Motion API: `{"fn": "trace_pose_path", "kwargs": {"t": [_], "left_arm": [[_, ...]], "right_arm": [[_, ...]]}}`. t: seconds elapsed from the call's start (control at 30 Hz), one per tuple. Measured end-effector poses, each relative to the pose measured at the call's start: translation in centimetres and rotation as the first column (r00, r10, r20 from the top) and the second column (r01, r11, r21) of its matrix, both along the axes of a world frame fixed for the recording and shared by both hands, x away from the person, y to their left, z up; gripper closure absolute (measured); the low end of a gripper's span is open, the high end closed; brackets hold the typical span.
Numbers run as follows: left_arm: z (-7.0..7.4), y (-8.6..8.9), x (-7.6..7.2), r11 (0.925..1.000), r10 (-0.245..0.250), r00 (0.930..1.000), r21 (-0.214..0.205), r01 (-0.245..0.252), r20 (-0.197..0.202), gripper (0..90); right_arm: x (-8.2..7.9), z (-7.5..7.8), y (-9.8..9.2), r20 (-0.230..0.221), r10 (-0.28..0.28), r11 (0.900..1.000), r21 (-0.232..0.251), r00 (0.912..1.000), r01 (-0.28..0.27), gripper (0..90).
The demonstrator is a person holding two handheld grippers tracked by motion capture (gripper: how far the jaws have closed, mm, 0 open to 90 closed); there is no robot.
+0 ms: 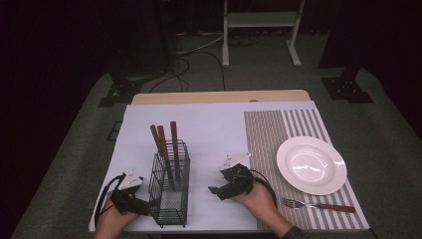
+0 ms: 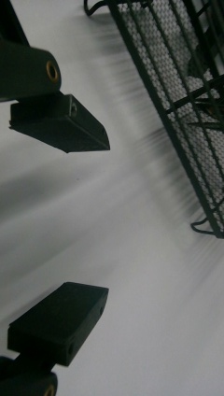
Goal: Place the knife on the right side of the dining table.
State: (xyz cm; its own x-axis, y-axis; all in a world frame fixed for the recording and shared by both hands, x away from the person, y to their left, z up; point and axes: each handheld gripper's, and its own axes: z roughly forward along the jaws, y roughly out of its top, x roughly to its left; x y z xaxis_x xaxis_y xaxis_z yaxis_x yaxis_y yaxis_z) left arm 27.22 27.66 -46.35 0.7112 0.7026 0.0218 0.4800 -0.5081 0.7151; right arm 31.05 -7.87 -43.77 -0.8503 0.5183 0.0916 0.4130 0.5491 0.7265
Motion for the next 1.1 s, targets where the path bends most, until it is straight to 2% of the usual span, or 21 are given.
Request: {"fn": "trace_pose_path", "kwargs": {"t": [0.03, 0.37, 0.73, 1.1], "left_arm": [[0.0, 0.0, 0.0, 1.0, 0.001, 1.0, -0.001, -0.001, -0.001, 0.0], [0.0, 0.0, 0.0, 1.0, 0.002, 1.0, -0.003, -0.002, -0.001, 0.0], [0.0, 0.0, 0.0, 1.0, 0.002, 1.0, -0.002, -0.002, -0.001, 0.0], [0.0, 0.0, 0.0, 1.0, 0.002, 1.0, -0.003, -0.002, -0.002, 0.0]], "right_arm": [[0.2, 0.4, 0.0, -0.004, 0.003, 0.9999, 0.017, 1.0, -0.003, 25.7], [0.9, 1.9, 0.6, -0.014, 0.028, 0.9972, 0.07, 0.9995, -0.027, 31.3], [1.6, 4.2, 1.0, 0.01, 0.044, 0.9913, 0.124, 0.999, -0.045, 37.7], [2.4, 6.2, 1.1, 0.028, 0.038, 0.982, 0.184, 0.9989, -0.042, 38.9]]}}
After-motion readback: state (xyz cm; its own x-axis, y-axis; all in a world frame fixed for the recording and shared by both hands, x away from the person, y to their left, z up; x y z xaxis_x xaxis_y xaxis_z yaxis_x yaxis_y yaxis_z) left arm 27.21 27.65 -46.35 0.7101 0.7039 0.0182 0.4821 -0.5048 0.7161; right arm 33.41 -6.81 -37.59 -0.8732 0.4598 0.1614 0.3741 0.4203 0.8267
